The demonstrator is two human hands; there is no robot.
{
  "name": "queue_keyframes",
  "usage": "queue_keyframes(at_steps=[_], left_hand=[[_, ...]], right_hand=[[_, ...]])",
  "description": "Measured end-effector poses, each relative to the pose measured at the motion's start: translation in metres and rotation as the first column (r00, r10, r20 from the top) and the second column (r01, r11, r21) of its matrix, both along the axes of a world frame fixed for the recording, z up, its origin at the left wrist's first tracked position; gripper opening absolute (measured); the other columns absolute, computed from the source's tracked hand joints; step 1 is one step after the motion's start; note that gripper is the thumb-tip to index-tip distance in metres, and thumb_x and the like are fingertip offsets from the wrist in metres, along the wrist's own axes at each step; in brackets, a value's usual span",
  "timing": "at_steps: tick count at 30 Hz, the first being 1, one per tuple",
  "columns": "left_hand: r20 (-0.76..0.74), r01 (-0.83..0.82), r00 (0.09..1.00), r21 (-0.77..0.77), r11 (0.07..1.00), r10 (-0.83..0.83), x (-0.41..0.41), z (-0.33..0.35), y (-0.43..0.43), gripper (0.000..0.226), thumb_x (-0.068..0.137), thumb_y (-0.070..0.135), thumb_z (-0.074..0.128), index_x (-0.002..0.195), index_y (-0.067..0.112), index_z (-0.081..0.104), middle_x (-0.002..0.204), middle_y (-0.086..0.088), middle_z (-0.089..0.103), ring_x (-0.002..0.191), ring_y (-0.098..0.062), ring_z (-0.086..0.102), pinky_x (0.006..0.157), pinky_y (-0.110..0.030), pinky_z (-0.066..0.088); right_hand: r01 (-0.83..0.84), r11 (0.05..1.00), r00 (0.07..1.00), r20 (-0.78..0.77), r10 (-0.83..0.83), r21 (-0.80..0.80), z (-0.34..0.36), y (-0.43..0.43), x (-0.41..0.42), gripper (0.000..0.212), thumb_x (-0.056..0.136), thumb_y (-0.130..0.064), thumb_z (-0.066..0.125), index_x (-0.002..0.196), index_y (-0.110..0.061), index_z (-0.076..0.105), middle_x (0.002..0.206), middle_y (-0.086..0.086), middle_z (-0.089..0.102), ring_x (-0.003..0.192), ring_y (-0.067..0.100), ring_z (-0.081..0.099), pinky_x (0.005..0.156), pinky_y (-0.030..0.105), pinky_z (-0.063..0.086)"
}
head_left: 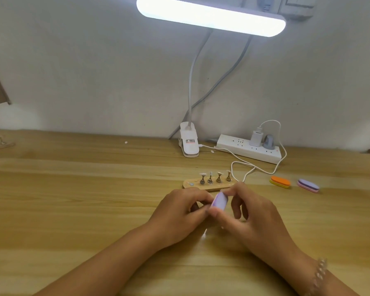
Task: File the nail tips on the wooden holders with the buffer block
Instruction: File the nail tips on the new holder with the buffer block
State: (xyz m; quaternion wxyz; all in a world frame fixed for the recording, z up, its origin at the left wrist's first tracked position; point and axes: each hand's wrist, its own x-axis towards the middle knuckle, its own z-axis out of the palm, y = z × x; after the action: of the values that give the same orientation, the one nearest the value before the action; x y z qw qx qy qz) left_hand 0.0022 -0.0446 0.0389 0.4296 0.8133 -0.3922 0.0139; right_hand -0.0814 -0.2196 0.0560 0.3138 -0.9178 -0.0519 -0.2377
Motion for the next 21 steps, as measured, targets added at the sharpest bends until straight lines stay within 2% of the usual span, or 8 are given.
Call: queue_keyframes(at_steps=[2, 5, 9, 13, 17, 21], left_hand=[[0.001, -0.011, 1.000, 0.000, 1.000, 0.011, 0.0006, 0.0004, -0.0002, 0.015, 0.087, 0.027, 0.064, 0.096, 0.032, 0.075, 0.076, 0.021, 0.060, 0.066, -0.004, 0.054, 0.064, -0.028, 0.044], [0.017, -0.040, 0.999, 0.004, 0.999, 0.039, 0.0021, -0.0006, -0.0004, 0.011, 0.090, 0.027, 0.068, 0.094, 0.034, 0.075, 0.077, 0.017, 0.060, 0.065, -0.004, 0.053, 0.066, -0.030, 0.046], [-0.017, -0.008, 1.000, -0.024, 1.000, 0.008, 0.0015, -0.0010, 0.0006, 0.014, 0.087, 0.025, 0.068, 0.094, 0.035, 0.075, 0.077, 0.021, 0.059, 0.064, -0.003, 0.053, 0.064, -0.028, 0.045], [-0.029, -0.027, 0.999, -0.049, 0.998, 0.026, 0.0035, -0.0015, 0.0004, 0.012, 0.090, 0.029, 0.070, 0.095, 0.038, 0.076, 0.077, 0.028, 0.059, 0.065, -0.003, 0.054, 0.067, -0.028, 0.047], [-0.011, -0.013, 1.000, -0.044, 0.999, 0.013, 0.0024, -0.0018, 0.0006, 0.010, 0.089, 0.029, 0.070, 0.093, 0.036, 0.075, 0.075, 0.023, 0.059, 0.064, -0.001, 0.054, 0.064, -0.024, 0.043], [-0.019, -0.025, 1.000, -0.047, 0.999, 0.024, 0.0024, -0.0023, 0.0001, 0.010, 0.090, 0.031, 0.070, 0.096, 0.037, 0.076, 0.077, 0.026, 0.061, 0.066, -0.002, 0.056, 0.070, -0.028, 0.049]], right_hand=[[-0.041, 0.998, 0.999, -0.010, 0.040, -0.037, -0.0001, 0.0037, -0.0028, 0.042, 0.074, -0.071, 0.062, 0.091, -0.033, 0.055, 0.063, -0.008, 0.051, 0.055, 0.010, 0.048, 0.051, 0.025, 0.035], [0.024, 0.998, 0.999, -0.024, -0.022, 0.059, 0.0018, -0.0020, 0.0038, 0.044, 0.071, -0.072, 0.060, 0.087, -0.031, 0.054, 0.060, -0.006, 0.050, 0.055, 0.011, 0.048, 0.054, 0.028, 0.034], [-0.017, 0.998, 1.000, -0.011, 0.016, -0.067, -0.0004, 0.0036, -0.0029, 0.044, 0.073, -0.070, 0.061, 0.091, -0.031, 0.054, 0.063, -0.008, 0.050, 0.054, 0.012, 0.047, 0.049, 0.025, 0.034], [0.018, 0.993, 0.999, -0.029, -0.015, 0.115, 0.0034, -0.0037, 0.0056, 0.046, 0.070, -0.071, 0.058, 0.088, -0.028, 0.057, 0.060, -0.002, 0.052, 0.054, 0.011, 0.047, 0.055, 0.029, 0.036], [-0.050, 0.998, 0.998, -0.039, 0.051, 0.038, 0.0014, 0.0013, -0.0002, 0.042, 0.074, -0.069, 0.059, 0.095, -0.032, 0.057, 0.062, -0.002, 0.053, 0.055, 0.013, 0.049, 0.052, 0.029, 0.037], [0.029, 0.993, 0.999, -0.043, -0.024, 0.114, 0.0035, -0.0054, 0.0055, 0.046, 0.071, -0.070, 0.055, 0.090, -0.029, 0.061, 0.060, -0.001, 0.053, 0.056, 0.011, 0.049, 0.057, 0.031, 0.037]])
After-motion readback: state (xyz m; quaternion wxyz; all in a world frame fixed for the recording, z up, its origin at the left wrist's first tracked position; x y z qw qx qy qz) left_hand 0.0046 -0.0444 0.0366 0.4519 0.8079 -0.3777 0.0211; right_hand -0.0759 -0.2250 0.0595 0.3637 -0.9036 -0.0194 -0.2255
